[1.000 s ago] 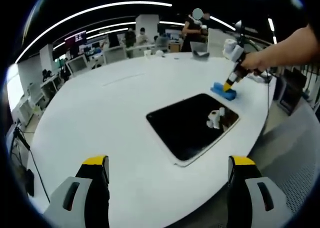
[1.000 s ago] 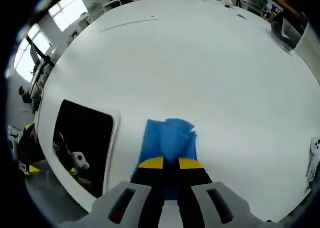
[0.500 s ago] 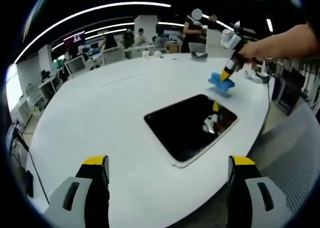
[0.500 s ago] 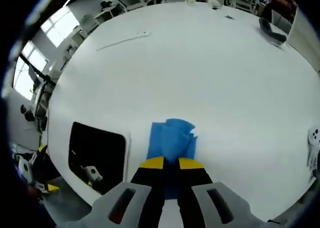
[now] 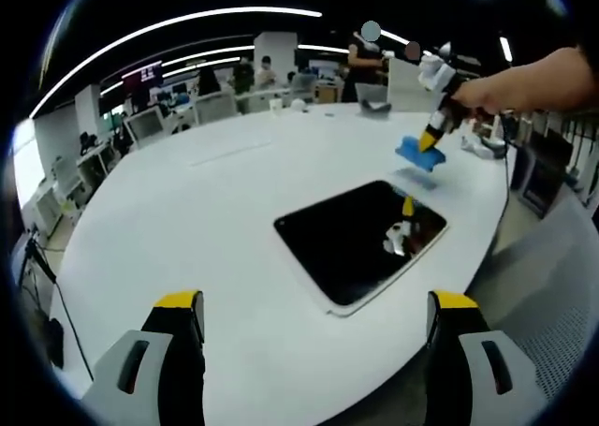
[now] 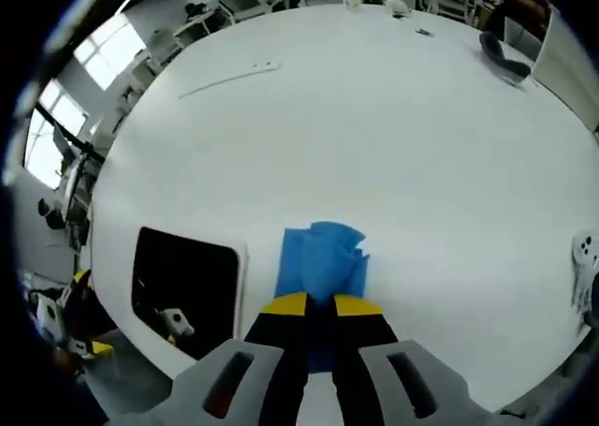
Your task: Wipe the mirror surface with the cleaning cloth until all visible marks leave the cleaned area.
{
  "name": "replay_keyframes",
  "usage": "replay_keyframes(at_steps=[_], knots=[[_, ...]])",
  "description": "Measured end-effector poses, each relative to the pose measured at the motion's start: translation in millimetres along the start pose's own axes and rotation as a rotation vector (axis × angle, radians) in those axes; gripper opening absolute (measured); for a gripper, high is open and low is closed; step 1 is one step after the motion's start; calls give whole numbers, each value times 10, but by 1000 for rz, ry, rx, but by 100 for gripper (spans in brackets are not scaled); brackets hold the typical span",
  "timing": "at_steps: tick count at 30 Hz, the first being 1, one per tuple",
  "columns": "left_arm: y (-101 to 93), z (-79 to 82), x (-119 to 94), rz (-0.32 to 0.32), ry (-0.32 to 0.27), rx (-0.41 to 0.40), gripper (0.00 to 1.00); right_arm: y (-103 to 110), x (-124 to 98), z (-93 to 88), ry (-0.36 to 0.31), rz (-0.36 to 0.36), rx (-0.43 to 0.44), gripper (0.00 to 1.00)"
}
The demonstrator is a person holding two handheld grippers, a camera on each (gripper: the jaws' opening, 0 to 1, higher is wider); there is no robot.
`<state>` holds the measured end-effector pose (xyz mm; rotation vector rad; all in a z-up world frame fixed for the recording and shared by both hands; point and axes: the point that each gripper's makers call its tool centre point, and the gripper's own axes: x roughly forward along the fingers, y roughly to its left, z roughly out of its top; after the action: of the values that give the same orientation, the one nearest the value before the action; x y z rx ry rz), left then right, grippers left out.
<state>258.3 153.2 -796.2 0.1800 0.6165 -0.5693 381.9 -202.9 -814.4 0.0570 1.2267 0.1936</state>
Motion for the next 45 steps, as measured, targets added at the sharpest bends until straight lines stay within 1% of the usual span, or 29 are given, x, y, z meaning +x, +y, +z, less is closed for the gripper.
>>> replay_keyframes(at_steps=[7,11,17,23,29,33,36,41,45], knots=[[4,4,-2,2,-4,-3,99,134,2,-25,3,11,-8,3],[3,6,-3,1,-6,-6,99,162,36,-2,3,12,-10,3],[-7,5,-3,-3,-5,1,99,209,113,1,8,16,0,3],[-14,1,-5,-4,-1,9,99,397,190,-50,16,30,-1,3],[-24,-7,-3,-9,4,12,99,462,297,-79,29,36,13,3],[-29,-9,-1,-11,4,13,99,523,330,-99,33,40,16,3],[-23,7,-9,-7,-5,15,99,565,351,-80,26,39,18,3],[-34,0,-1,-13,0,17,99,632,400,-59,22,37,15,3],[-28,0,-1,-11,0,19,99,689,419,-76,30,39,22,3]])
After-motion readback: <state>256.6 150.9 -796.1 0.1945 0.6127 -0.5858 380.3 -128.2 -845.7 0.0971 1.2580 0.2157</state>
